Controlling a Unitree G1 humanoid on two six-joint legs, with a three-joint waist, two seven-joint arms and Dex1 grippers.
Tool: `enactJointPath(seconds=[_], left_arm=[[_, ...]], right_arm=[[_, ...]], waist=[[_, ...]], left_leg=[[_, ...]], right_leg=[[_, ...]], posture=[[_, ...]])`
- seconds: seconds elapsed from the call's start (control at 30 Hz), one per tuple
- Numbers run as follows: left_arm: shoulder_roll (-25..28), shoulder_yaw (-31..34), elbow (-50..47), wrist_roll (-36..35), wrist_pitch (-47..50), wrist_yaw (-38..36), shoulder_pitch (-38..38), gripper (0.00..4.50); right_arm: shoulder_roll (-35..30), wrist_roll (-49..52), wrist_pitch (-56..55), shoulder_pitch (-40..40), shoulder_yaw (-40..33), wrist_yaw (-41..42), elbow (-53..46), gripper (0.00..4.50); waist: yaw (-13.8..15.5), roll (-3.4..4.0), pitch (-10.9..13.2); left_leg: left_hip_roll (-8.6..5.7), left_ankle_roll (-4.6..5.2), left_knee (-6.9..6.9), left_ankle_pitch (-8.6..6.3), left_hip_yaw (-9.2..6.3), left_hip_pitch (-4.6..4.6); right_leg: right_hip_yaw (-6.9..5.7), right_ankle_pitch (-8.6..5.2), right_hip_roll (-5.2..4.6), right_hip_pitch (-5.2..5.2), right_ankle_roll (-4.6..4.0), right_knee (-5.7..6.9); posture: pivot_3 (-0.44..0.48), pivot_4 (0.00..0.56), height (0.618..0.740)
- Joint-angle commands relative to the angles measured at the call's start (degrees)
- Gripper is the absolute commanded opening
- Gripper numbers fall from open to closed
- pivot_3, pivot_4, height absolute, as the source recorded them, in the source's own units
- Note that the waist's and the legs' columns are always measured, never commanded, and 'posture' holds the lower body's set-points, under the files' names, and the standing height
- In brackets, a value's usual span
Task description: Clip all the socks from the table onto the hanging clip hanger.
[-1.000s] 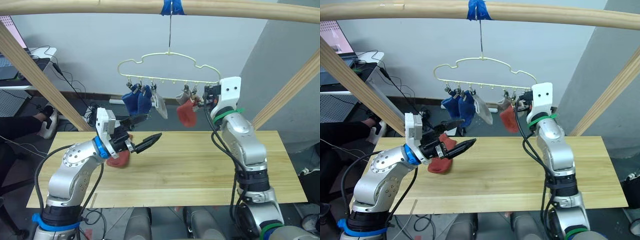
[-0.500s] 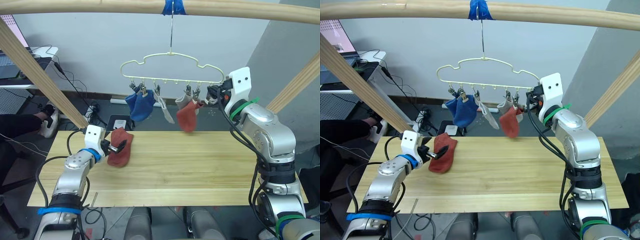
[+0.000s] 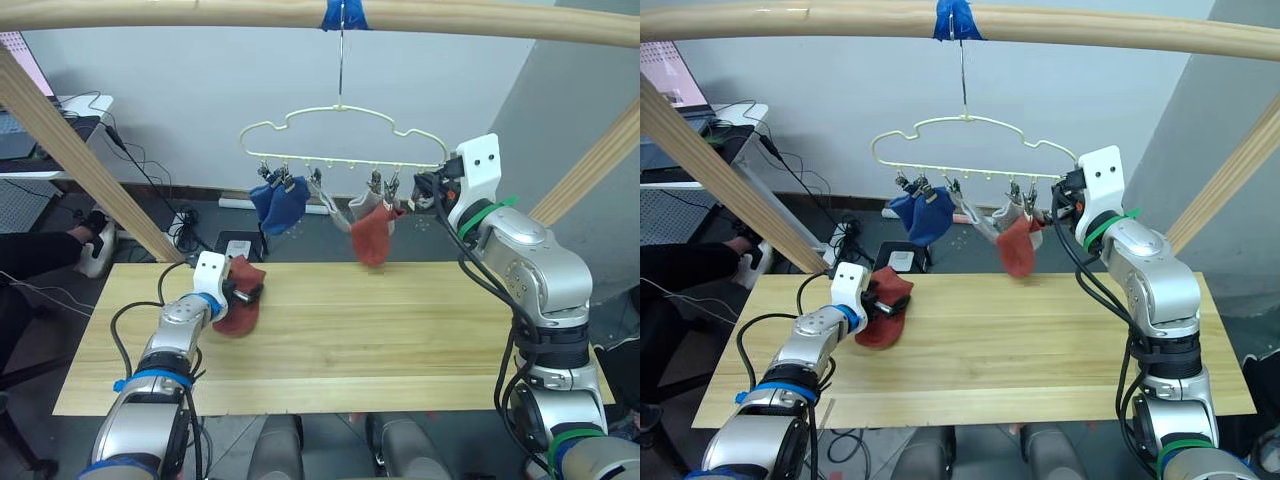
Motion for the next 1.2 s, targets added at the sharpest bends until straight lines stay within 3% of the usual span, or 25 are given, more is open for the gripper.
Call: enactJointPath(seconds=[0.03, 0.37, 0.63, 0.7, 0.93, 1.2], left_arm=[[-0.06, -0.1, 2.21, 0.44, -0.29, -1.3, -0.04, 4.32], [0.42, -0.14, -0.96, 0.39, -1.24, -3.62, 2.02, 1.9], [-0.22, 0.22, -10.28, -1.51, -0.34, -6.5, 6.13, 0.07], [-0.37, -0.15, -13.5, -2.1, -0.15, -8.54, 7.54, 0.03], [-2.19, -4.11, -41.76, -9.46, -0.3, -19.93, 15.8, 0.03], [-5.84, -7.32, -52.83, -10.94, -8.1, -22.17, 15.7, 0.03]], right_arm=[[0.28, 0.53, 0.15, 0.04, -1.36, -1.06, -3.07, 0.01], [0.55, 0.46, -0.69, -0.16, -1.52, -1.28, -1.51, 0.0], [-0.1, 0.56, -1.31, -0.28, -1.34, -0.18, -0.33, 0.0], [-0.23, 0.72, -1.33, -0.31, -1.28, 0.28, 0.04, 0.0], [-3.98, 7.13, 5.99, -1.23, -4.02, 6.18, 1.14, 0.0], [1.91, 18.79, 30.13, -7.58, -20.37, 0.04, 4.33, 0.0]], waist=[[-0.05, 0.0, 0.0], [-0.27, 0.0, 0.0], [-0.19, 0.0, 0.01], [-0.09, 0.0, 0.01], [0.57, -0.01, 0.02], [0.06, -0.01, 0.01]], left_leg=[[0.0, 0.0, 0.05, 0.0, 0.0, 0.0], [0.01, 0.01, 0.6, -0.01, -0.02, 0.0], [0.02, 0.01, 0.58, -0.01, -0.02, 0.0], [0.02, 0.01, 0.58, -0.01, -0.03, 0.0], [0.01, 0.01, 0.6, -0.01, -0.04, -0.03], [0.02, 0.01, 0.61, -0.01, -0.02, -0.01]], right_leg=[[0.01, 0.0, 0.0, 0.0, 0.0, 0.04], [0.07, -0.02, 0.06, 0.0, 0.03, 0.54], [0.08, -0.02, 0.07, 0.0, 0.03, 0.53], [0.07, -0.02, 0.06, 0.0, 0.03, 0.52], [0.07, -0.02, 0.04, 0.01, 0.02, 0.5], [0.11, -0.02, 0.06, 0.03, 0.03, 0.5]], posture=[[-0.07, 0.205, 0.74], [-0.047, 0.212, 0.74], [-0.039, 0.211, 0.74], [-0.04, 0.211, 0.74], [-0.046, 0.205, 0.74], [-0.059, 0.2, 0.74]])
